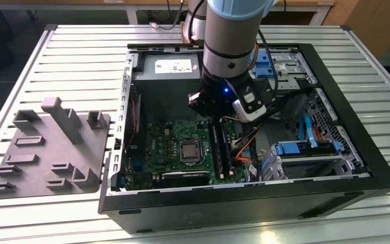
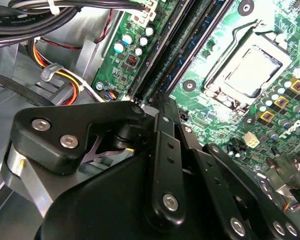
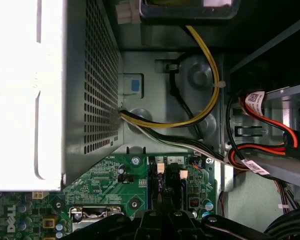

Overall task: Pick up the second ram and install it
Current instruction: 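Press down the second ram until it locks into place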

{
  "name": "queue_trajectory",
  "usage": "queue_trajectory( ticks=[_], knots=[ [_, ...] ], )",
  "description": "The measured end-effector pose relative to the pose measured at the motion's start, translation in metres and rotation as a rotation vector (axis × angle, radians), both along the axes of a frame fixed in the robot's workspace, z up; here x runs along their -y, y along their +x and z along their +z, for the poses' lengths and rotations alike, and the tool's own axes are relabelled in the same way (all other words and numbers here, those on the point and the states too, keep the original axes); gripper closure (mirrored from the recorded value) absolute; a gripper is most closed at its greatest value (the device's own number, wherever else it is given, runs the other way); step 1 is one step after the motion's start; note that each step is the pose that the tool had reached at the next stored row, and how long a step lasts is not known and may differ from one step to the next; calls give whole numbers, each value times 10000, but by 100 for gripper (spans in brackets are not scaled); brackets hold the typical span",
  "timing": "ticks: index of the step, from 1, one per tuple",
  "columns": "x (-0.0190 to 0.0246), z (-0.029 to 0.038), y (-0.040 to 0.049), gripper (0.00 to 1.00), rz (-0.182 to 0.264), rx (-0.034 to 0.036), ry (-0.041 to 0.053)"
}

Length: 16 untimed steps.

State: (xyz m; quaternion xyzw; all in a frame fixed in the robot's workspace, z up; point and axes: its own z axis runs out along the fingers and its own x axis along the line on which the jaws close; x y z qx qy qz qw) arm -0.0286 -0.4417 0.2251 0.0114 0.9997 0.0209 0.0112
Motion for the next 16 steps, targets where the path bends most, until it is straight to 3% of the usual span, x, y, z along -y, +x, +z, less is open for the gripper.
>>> queue_trajectory(
  ticks=[16],
  knots=[
    [1,-25,0,89,0,-1,-4]
  ],
)
